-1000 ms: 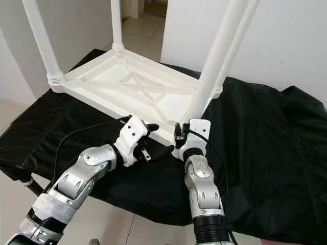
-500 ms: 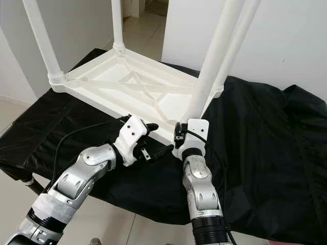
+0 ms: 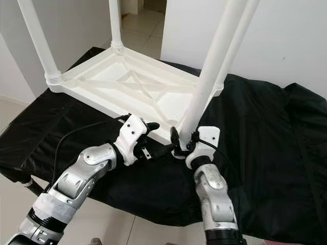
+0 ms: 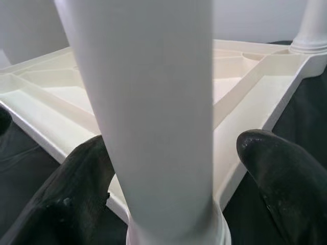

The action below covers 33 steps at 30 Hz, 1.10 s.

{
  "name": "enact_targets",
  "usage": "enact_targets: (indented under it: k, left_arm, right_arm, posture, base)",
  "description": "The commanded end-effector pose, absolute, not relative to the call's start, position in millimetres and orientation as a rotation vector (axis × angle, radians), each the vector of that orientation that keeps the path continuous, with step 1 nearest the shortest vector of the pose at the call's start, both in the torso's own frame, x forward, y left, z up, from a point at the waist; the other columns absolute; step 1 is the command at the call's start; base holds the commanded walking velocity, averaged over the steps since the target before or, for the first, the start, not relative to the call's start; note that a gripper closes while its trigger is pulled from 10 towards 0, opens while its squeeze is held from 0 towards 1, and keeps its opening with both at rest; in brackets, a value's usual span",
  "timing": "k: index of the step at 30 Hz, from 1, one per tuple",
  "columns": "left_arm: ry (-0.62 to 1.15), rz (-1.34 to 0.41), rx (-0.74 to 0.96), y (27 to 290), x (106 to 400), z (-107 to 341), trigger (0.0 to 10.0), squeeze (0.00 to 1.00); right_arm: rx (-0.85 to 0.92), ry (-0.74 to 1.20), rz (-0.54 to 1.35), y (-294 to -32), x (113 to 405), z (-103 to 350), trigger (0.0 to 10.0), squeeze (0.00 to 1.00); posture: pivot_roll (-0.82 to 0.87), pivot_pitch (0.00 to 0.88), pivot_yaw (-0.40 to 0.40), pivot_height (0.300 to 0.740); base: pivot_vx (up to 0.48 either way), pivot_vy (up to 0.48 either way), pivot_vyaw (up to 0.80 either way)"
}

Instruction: Building children table

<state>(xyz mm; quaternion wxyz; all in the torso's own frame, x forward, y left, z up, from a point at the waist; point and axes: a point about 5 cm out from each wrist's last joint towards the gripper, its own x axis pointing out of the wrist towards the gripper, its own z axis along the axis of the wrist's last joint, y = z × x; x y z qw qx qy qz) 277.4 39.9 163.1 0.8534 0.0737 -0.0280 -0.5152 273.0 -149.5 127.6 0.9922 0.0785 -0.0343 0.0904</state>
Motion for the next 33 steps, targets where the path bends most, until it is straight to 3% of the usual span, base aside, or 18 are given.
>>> enact_targets:
  k: [1,5,11,14,20,23,33]
  left_arm:
    - [-0.055,-1.136,0.153,39,273,162,10.0,0.00]
    - [-0.033,-1.116,0.161,48,272,155,10.0,0.00]
    - [-0.032,-1.084,0.164,54,273,152,10.0,0.00]
    - [-0.052,-0.972,0.124,66,282,149,10.0,0.00]
    - [-0.064,-0.926,0.102,71,285,150,10.0,0.00]
    - [-0.103,-0.763,-0.010,77,295,154,10.0,0.00]
    - [-0.101,-0.528,-0.105,76,304,151,10.0,0.00]
  right_arm:
    - [0.144,-0.071,0.195,-157,270,127,10.0,0.00]
    - [0.065,-0.085,0.222,-177,272,125,10.0,0.00]
    - [0.049,-0.104,0.244,-182,273,127,10.0,0.00]
    - [0.022,-0.129,0.254,-183,272,125,10.0,0.00]
    - [0.035,-0.134,0.246,-182,270,124,10.0,0.00]
    - [0.078,-0.114,0.237,-168,265,114,10.0,0.00]
    - [0.117,-0.107,0.228,-162,269,111,10.0,0.00]
  posture:
    - [-0.06,0.000,-0.072,0.740]
    - [-0.06,0.000,-0.071,0.740]
    - [-0.06,0.000,-0.075,0.740]
    - [-0.06,0.000,-0.080,0.740]
    - [-0.05,0.000,-0.079,0.740]
    - [-0.05,0.000,-0.058,0.740]
    - [-0.06,0.000,-0.040,0.740]
  base:
    - [0.000,0.000,0.00]
    - [0.000,0.000,0.00]
    - [0.000,0.000,0.00]
    - [0.000,0.000,0.00]
    - [0.000,0.000,0.00]
    - [0.000,0.000,0.00]
    - [0.000,0.000,0.00]
